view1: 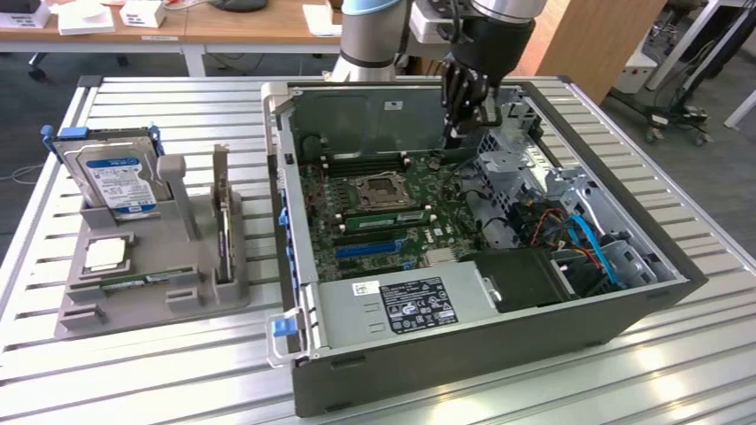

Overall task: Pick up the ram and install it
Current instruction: 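Press down the ram until it locks into place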

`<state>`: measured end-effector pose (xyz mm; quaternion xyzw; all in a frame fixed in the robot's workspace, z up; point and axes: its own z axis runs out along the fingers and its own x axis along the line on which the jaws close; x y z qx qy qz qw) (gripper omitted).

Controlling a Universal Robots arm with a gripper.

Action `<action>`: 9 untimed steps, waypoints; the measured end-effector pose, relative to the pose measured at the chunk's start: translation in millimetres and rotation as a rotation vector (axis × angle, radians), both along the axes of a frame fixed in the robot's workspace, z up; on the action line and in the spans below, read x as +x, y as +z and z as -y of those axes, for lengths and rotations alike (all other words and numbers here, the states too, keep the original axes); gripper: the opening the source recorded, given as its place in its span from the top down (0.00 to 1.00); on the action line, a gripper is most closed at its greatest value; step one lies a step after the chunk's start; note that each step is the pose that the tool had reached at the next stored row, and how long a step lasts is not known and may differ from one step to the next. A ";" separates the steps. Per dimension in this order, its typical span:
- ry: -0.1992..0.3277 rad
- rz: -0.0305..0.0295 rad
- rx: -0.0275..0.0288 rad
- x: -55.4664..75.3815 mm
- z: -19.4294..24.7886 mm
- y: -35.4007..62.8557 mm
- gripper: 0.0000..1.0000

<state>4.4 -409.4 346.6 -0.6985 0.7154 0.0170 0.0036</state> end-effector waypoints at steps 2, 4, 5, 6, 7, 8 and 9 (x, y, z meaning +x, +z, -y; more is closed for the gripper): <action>0.000 0.0000 -0.0001 -1.7 -0.2 -0.1 0.90; 0.000 0.0000 -0.0001 -1.7 -0.2 -0.1 0.90; 0.000 0.0000 0.0000 -1.7 -0.2 -0.5 0.90; 0.000 0.0000 0.0000 -1.7 -0.2 -1.9 0.90; 0.000 0.0000 0.0000 -1.7 -0.2 -3.7 0.90; 0.000 0.0000 0.0000 -1.7 -0.2 -5.5 0.90; 0.000 0.0000 -0.0001 -1.7 -0.2 -7.2 0.90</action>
